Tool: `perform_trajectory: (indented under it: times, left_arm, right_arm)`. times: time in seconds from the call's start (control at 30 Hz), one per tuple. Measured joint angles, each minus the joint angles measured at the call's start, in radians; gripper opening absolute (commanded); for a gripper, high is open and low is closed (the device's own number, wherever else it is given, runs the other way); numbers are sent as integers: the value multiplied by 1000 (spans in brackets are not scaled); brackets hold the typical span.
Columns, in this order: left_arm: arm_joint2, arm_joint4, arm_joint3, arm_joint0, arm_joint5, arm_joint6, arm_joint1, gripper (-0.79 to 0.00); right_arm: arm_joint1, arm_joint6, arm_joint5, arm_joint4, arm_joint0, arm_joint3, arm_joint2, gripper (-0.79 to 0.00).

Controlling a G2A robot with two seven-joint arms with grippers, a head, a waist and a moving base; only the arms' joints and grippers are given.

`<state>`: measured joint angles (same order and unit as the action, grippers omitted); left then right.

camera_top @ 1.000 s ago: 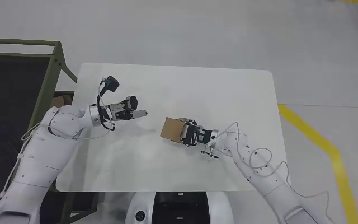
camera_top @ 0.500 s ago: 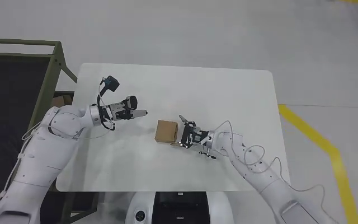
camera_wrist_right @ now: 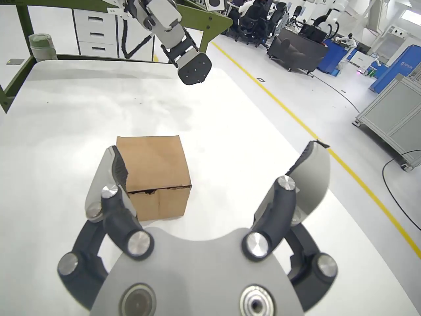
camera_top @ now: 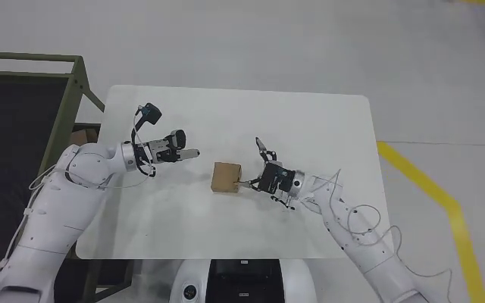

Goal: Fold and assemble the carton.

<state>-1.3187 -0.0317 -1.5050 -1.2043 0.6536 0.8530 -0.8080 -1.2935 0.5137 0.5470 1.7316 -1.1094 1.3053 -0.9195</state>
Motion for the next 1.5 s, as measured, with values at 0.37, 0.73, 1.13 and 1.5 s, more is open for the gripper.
perform_trajectory:
  times: [0.37, 0.73, 1.13, 1.5]
  left_arm:
    - [-5, -2, -3, -6, 2, 0, 1, 0]
    - [2, -9, -5, -3, -4, 1, -1, 0]
    - [7, -7, -2, 1, 0, 3, -3, 0]
    - [10, -9, -1, 3, 1, 0, -4, 0]
  right_arm:
    - [-30, -151, -59, -9, 64, -84, 65, 0]
    - [-30, -135, -47, 1, 67, -100, 74, 0]
    - [-11, -94, -22, 32, 20, -27, 56, 0]
    - [10, -7, -112, -6, -57, 63, -18, 0]
